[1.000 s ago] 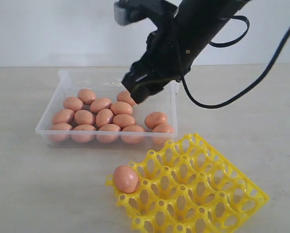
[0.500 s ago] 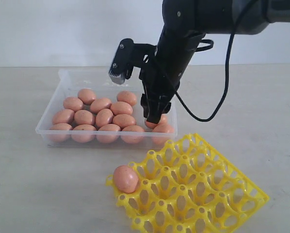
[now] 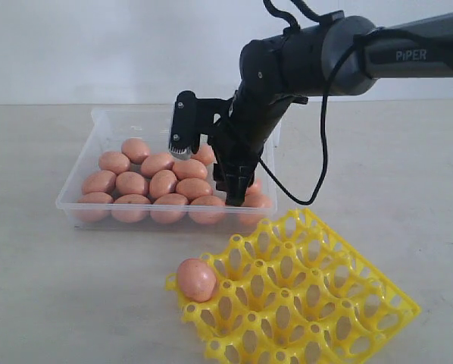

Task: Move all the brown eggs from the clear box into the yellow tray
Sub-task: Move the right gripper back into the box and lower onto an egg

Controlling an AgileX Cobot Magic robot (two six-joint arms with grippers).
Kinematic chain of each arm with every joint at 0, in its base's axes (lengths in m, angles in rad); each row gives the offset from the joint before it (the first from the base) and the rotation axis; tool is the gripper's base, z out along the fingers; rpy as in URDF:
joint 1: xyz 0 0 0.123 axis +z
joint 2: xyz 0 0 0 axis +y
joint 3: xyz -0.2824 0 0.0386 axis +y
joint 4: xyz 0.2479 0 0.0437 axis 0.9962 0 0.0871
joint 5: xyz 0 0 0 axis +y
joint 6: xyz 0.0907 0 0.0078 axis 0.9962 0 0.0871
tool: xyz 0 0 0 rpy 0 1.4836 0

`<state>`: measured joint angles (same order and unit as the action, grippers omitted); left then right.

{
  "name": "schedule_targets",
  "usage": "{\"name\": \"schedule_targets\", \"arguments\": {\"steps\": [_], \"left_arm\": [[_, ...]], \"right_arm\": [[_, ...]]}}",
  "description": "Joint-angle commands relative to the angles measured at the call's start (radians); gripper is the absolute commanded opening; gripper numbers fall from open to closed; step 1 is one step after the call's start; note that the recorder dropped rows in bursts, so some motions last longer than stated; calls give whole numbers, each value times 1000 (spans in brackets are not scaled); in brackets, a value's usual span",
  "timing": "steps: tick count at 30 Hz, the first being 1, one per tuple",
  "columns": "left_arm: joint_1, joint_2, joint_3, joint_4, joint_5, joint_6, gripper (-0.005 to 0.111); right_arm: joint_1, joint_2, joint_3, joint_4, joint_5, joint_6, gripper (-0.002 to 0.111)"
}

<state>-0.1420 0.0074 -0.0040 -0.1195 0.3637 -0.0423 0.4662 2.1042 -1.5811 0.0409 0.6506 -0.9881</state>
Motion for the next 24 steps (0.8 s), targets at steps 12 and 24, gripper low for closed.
{"name": "schedule_targets", "arguments": {"steps": [12,24], "left_arm": [[-2,4,4,4,-9,4,4],[-2,4,4,4,-9,4,4]], "right_arm": [[-68,10,-2,28,7,21,51],[-68,70,-2,80,8,-16,51]]}}
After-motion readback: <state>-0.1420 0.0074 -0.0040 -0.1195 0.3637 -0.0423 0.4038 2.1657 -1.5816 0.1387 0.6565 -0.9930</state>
